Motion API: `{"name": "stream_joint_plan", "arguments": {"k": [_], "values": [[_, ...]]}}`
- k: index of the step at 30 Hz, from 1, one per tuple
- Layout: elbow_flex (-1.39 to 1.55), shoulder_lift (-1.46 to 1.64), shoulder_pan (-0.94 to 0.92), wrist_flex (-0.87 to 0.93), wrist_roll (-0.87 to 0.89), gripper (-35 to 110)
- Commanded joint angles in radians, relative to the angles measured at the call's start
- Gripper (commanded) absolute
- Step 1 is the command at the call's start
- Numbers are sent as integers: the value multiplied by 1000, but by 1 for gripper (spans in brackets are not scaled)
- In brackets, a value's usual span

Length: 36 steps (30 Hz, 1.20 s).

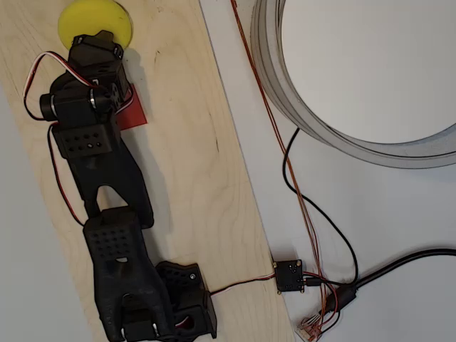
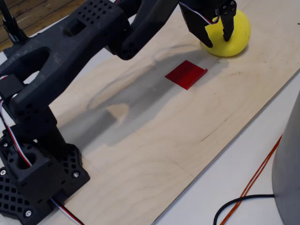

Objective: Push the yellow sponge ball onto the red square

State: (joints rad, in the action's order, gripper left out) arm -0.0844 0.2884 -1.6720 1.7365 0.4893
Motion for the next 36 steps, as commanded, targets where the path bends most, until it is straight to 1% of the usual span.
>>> {"name": "stream_joint_plan", "arguments": {"k": [1, 14, 18, 22, 25, 31, 36], "values": [[80, 130, 12, 28, -8, 12], [288, 405, -31, 28, -114, 12], [305, 469, -37, 26, -147, 13], [137, 451, -28, 25, -242, 16], [-126, 328, -15, 25, -322, 18], [-146, 279, -8, -140, -383, 19], [-146, 261, -8, -175, -370, 19]]}}
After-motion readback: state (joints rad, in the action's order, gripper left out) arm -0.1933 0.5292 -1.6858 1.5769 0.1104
